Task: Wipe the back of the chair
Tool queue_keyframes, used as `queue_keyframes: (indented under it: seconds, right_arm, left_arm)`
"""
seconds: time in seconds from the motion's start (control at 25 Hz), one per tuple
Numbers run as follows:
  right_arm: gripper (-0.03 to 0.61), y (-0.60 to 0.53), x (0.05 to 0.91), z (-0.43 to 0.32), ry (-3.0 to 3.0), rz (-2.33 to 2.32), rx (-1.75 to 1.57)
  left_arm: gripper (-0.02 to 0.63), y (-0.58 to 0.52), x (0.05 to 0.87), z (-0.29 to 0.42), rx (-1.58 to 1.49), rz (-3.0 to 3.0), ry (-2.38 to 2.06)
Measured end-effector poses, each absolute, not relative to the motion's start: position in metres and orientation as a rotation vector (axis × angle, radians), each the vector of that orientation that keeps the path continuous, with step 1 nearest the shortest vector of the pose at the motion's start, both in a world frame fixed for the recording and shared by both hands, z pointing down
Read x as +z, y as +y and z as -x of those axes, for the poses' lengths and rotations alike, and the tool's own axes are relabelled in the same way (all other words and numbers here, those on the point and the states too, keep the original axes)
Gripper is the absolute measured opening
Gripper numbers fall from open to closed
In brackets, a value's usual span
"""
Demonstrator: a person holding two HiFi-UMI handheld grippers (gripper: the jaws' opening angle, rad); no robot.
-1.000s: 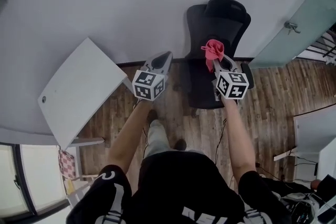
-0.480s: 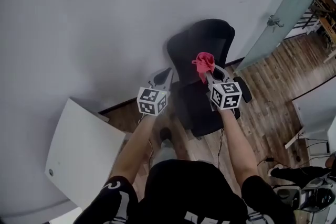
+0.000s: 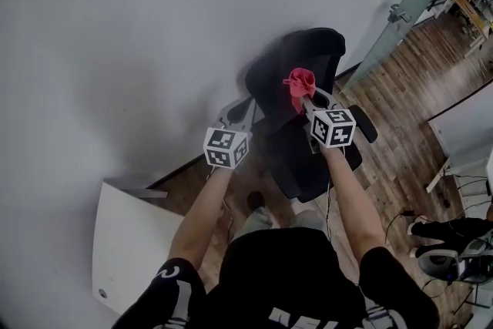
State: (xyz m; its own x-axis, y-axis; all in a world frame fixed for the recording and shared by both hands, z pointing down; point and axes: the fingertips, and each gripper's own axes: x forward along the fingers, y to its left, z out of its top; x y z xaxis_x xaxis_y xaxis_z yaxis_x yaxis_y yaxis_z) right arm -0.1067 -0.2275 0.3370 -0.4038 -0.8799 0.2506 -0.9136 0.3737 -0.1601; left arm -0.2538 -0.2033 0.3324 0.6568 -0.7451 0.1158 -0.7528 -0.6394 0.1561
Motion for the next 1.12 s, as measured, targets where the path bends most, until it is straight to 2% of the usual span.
queue_keyframes:
  seconds: [0.36,0.84,1.12]
  right_arm:
    - [0.069,-0.292,0.379,0.094,-2.460,-1.644,0.513]
    - [0.069,-0.368,0.419,0.098,-2.537,-1.387,0.570]
    - [0.071,-0.402,0.424,0.072,-2.570,-1.298,0.559]
  left_arm:
    - [0.026,-0.249,0.353,0.242,0.087,-2.664,-1.209]
    - [0.026,-0.298,0.368,0.209,0.134,-2.574,-1.360]
    - [0.025,-0.319,0.369,0.176,0.150,-2.532,-1.428]
